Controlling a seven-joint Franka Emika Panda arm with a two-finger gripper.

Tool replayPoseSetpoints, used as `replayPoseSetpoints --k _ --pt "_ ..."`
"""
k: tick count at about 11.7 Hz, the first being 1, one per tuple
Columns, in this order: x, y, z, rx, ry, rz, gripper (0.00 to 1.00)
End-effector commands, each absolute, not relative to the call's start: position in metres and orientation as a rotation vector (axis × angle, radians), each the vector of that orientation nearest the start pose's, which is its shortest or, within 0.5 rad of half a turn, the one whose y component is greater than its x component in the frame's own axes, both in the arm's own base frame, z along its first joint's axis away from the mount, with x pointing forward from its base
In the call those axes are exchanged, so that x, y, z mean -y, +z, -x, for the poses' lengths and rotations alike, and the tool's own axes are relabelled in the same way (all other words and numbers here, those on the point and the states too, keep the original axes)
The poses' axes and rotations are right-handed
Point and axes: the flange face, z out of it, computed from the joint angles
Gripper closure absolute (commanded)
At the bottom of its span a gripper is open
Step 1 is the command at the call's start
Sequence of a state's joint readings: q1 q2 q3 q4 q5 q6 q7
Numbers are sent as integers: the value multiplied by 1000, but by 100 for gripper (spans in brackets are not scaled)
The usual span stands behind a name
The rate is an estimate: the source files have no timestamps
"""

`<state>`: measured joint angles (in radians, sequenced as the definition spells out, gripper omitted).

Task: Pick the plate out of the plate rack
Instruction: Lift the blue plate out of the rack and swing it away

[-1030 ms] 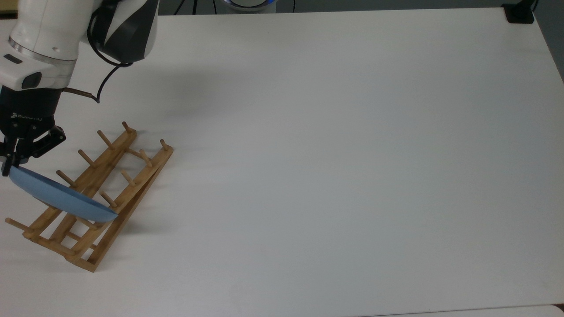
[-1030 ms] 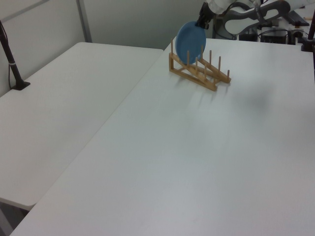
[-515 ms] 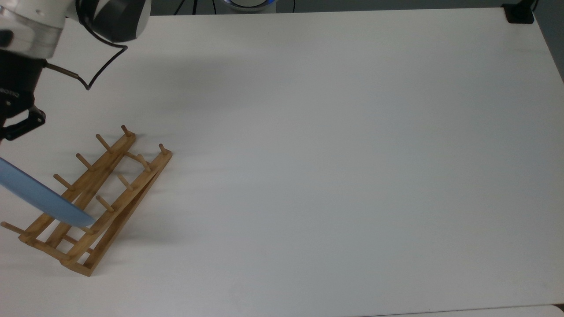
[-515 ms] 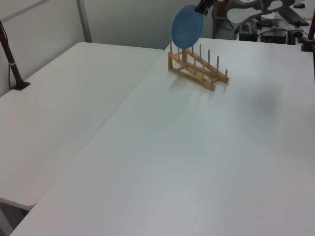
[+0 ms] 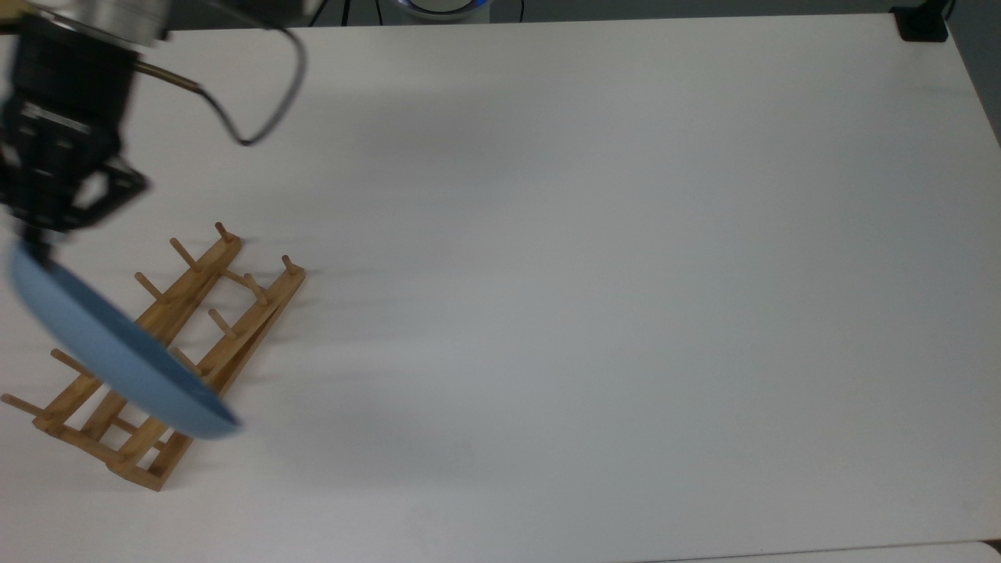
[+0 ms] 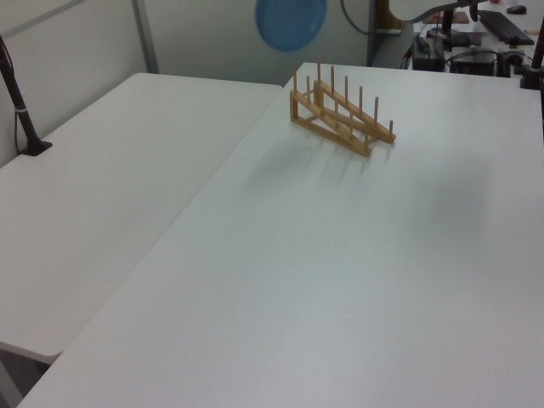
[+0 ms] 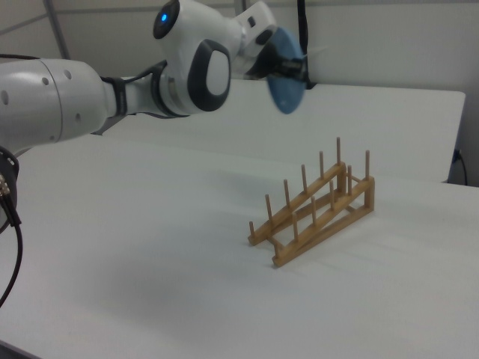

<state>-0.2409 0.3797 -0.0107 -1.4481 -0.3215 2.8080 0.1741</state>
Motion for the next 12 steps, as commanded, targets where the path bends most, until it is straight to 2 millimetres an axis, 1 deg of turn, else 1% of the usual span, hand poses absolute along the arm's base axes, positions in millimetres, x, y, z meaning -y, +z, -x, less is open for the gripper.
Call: replayPoseSetpoints --k 1,2,3,4,5,6,7,8,9,10,11,12 --pt "80 531 -708 -441 -1054 2986 100" --pt "60 514 -705 -463 -880 2978 100" --pt "37 492 -700 -485 -628 2965 100" --pt "23 471 -689 -446 -376 2977 100" --pt "20 459 -681 -385 -234 2985 100" --pt "20 441 -666 -236 -29 2991 100" --pt "27 429 -656 -104 105 2995 100" --pt "50 417 -640 55 266 2976 100" --pt "75 414 -632 114 313 2965 100" --pt "94 406 -622 246 392 2934 100" --pt "101 393 -613 352 475 2909 100" --pt "110 374 -603 440 592 2928 100"
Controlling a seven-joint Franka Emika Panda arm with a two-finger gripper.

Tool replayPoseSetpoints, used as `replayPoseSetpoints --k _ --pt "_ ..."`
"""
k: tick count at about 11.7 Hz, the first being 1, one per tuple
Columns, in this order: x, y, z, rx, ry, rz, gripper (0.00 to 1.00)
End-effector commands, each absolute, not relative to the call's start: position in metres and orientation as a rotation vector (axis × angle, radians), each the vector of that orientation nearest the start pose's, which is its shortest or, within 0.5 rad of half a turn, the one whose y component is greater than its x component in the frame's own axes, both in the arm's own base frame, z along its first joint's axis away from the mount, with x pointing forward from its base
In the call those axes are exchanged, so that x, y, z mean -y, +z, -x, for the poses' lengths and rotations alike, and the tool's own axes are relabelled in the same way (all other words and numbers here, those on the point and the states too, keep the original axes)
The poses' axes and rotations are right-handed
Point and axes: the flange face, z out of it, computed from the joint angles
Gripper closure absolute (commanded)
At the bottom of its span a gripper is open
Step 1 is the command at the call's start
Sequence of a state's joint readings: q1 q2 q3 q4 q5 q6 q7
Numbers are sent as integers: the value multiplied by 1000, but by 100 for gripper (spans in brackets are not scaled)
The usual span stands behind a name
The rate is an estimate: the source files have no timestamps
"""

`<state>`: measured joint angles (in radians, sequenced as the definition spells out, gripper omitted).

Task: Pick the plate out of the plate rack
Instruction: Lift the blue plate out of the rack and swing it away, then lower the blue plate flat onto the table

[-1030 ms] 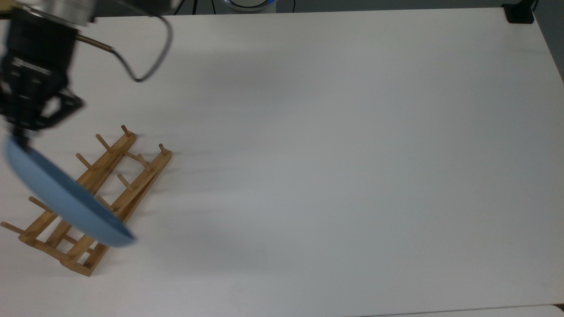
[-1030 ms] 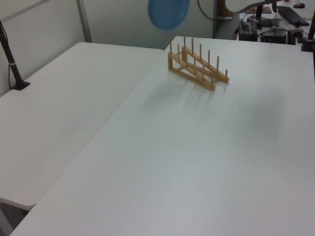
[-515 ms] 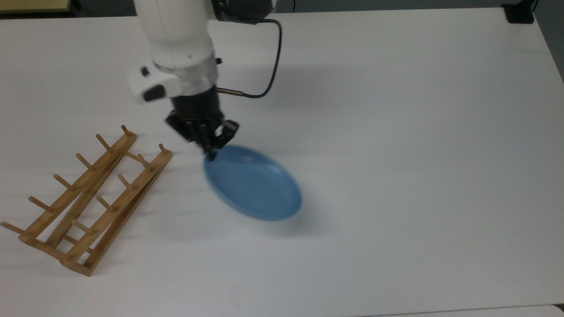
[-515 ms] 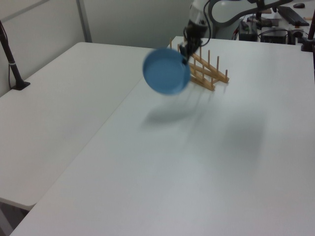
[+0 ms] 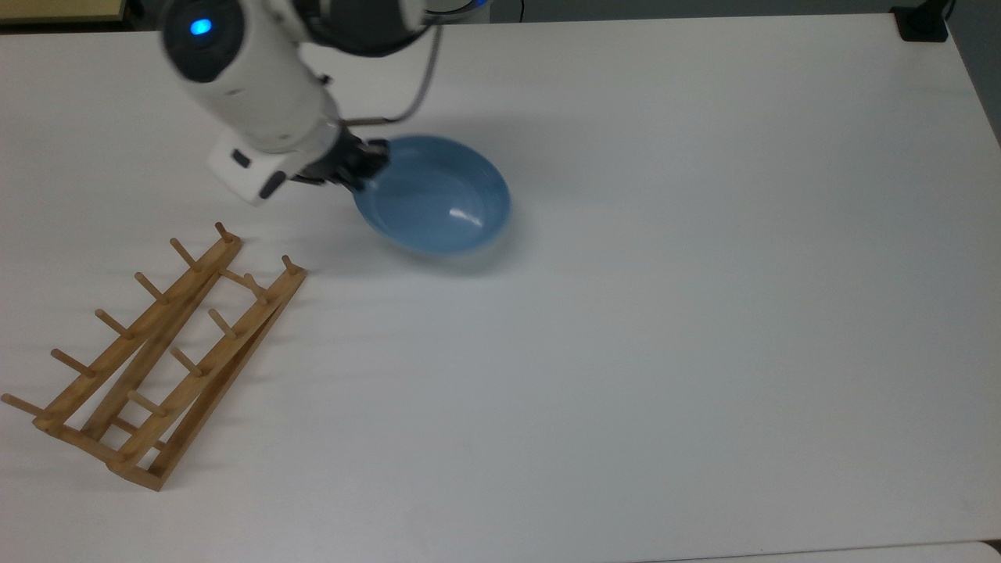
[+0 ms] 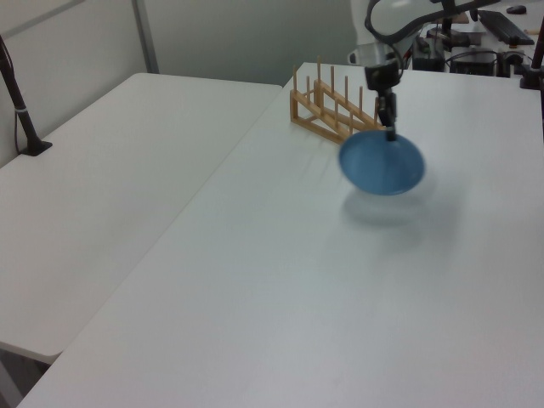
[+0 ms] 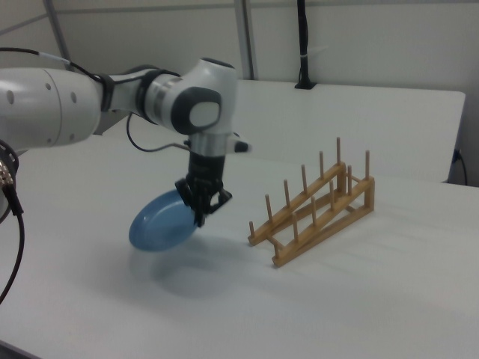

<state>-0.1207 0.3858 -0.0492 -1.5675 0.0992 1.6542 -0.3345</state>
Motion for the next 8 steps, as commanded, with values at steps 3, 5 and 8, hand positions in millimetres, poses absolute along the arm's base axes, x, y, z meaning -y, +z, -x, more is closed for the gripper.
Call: replayPoseSetpoints --k 3,5,8 --pt "119 311 -583 537 786 2916 100" --pt "121 297 -587 548 770 2926 100" --pt "126 300 -588 560 780 2952 4"
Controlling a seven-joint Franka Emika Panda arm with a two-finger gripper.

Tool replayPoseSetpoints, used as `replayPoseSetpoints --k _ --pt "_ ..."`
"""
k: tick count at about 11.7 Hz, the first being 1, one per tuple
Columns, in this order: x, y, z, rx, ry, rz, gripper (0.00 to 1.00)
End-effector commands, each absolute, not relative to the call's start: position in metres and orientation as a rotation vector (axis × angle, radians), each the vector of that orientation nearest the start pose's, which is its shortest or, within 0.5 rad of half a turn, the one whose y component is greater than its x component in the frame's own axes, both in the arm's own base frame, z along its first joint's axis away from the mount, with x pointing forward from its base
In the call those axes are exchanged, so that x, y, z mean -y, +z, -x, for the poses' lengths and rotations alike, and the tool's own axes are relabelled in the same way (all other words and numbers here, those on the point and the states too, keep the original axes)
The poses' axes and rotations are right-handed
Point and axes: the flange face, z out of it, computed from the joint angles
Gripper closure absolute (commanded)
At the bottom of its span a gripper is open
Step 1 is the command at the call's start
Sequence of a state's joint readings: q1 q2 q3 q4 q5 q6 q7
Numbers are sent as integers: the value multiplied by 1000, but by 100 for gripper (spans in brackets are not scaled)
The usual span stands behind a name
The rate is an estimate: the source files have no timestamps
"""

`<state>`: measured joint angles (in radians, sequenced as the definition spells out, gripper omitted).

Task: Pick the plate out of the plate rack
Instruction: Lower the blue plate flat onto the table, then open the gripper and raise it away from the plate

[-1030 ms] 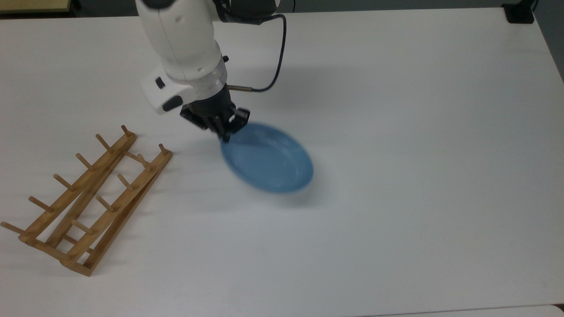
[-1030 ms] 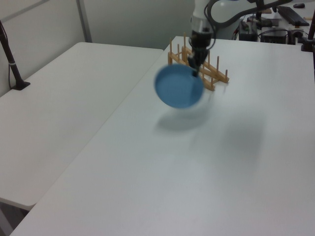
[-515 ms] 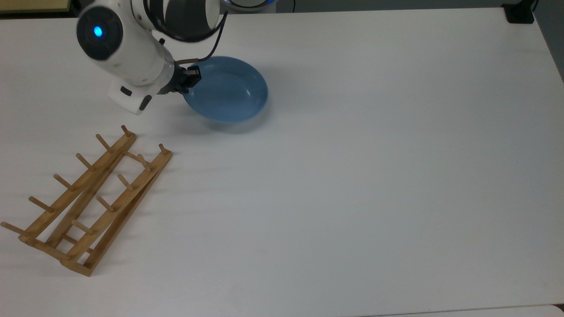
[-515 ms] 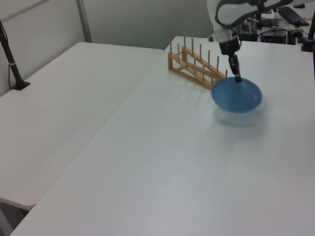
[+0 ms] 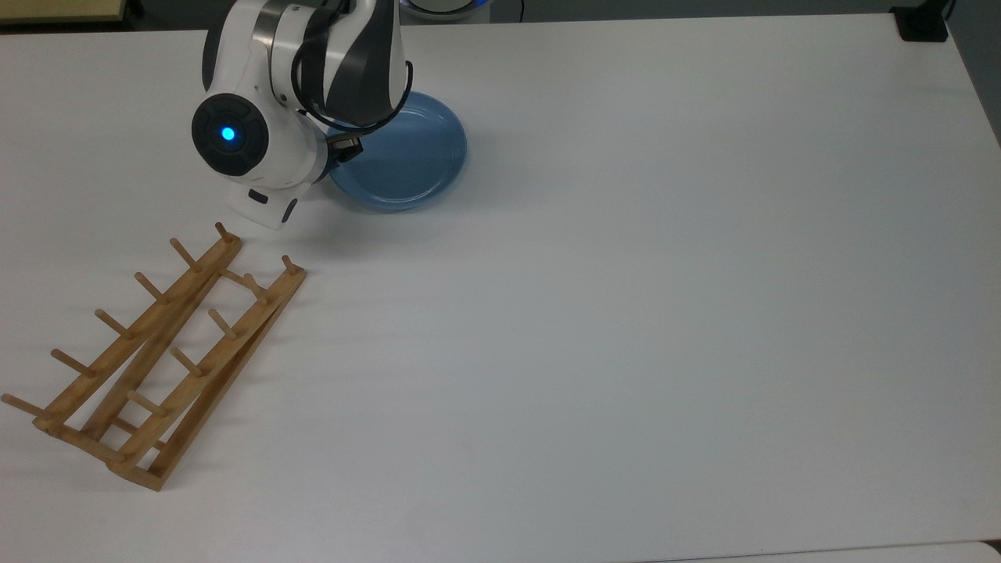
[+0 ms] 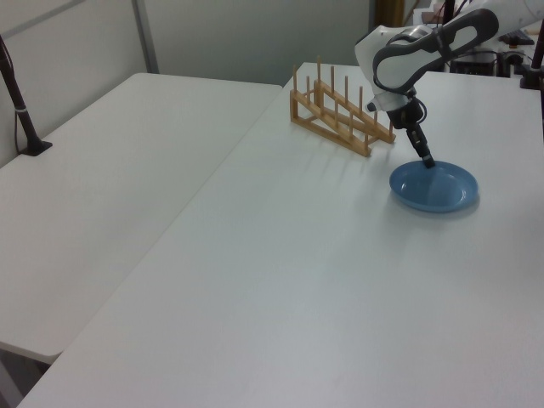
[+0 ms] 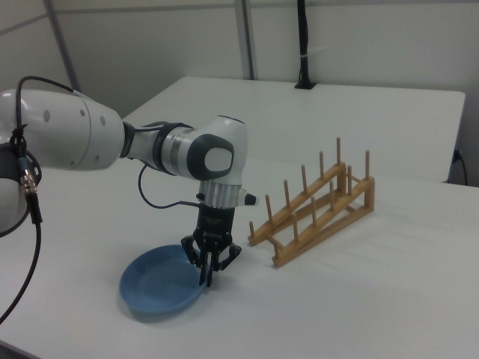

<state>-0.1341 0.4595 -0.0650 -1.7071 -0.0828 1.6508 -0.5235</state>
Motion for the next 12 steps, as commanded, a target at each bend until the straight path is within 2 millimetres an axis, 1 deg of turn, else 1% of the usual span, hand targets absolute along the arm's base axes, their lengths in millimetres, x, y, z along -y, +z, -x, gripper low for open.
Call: replayPoseSetpoints --k 1,2,3,4,5,6,7,8,10,12 --pt "129 304 -589 574 778 2965 0" --pt "127 317 -594 568 745 2989 0" --pt "121 342 -603 498 676 3051 0" --pt "108 377 -610 361 562 3129 0" --pt "102 416 -611 222 424 3182 0" --pt "97 439 -609 105 343 3191 0" --pt "87 473 -603 -78 235 3168 0" --pt "72 498 -598 -176 166 3160 0" --pt "52 527 -590 -195 103 3164 0" --pt "49 550 -578 -195 78 3163 0"
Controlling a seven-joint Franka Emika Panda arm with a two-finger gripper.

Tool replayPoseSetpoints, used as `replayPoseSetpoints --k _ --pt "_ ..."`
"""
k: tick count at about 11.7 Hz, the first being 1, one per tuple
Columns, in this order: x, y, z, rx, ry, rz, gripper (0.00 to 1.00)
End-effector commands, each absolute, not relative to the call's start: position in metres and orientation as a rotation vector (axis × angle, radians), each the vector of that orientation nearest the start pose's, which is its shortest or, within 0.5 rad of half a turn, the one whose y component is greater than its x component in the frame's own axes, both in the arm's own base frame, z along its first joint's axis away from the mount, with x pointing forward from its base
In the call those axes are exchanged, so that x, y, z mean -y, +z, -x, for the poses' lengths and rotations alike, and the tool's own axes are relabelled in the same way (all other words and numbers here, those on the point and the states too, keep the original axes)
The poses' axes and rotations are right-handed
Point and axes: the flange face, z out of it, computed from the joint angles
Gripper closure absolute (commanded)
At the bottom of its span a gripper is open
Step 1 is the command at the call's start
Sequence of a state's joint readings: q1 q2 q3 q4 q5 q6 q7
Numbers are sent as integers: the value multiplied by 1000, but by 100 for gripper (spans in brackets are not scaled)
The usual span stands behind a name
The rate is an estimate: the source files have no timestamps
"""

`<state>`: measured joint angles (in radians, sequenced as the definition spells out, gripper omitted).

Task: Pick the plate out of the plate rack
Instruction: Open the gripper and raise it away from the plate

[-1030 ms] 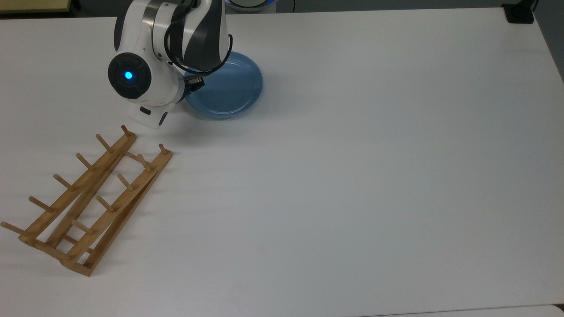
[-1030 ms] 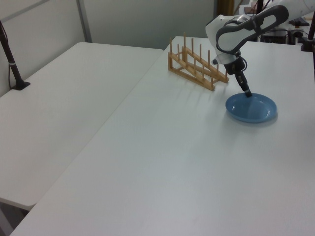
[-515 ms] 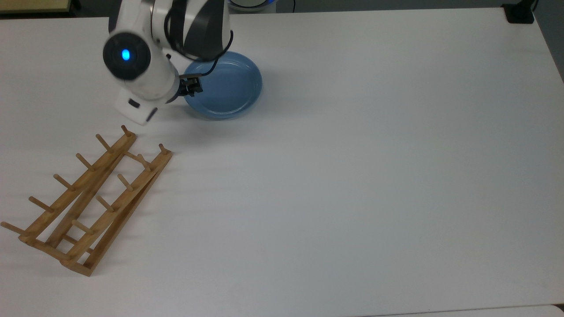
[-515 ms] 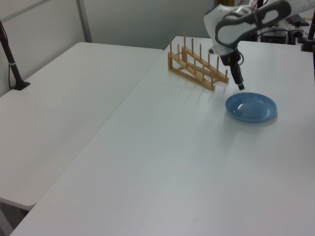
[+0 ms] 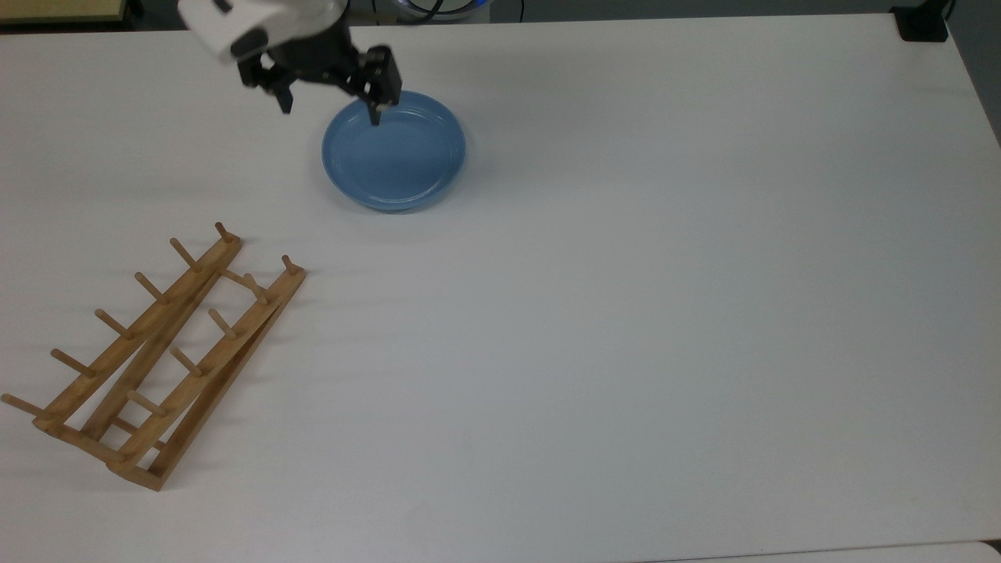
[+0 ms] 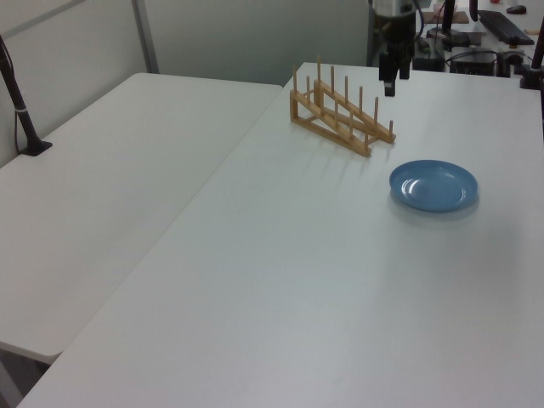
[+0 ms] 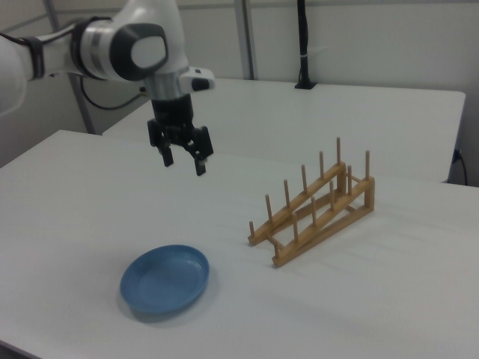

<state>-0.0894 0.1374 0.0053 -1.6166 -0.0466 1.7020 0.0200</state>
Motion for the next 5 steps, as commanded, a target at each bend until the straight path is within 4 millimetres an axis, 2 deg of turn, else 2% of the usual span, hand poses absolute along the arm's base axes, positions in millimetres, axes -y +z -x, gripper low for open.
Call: replayPoseSetpoints --k 1,2,5 --pt "51 552 -576 -201 83 3156 0" --pt "58 552 -576 -222 81 3155 0" --pt "59 553 -576 -225 83 3156 0"
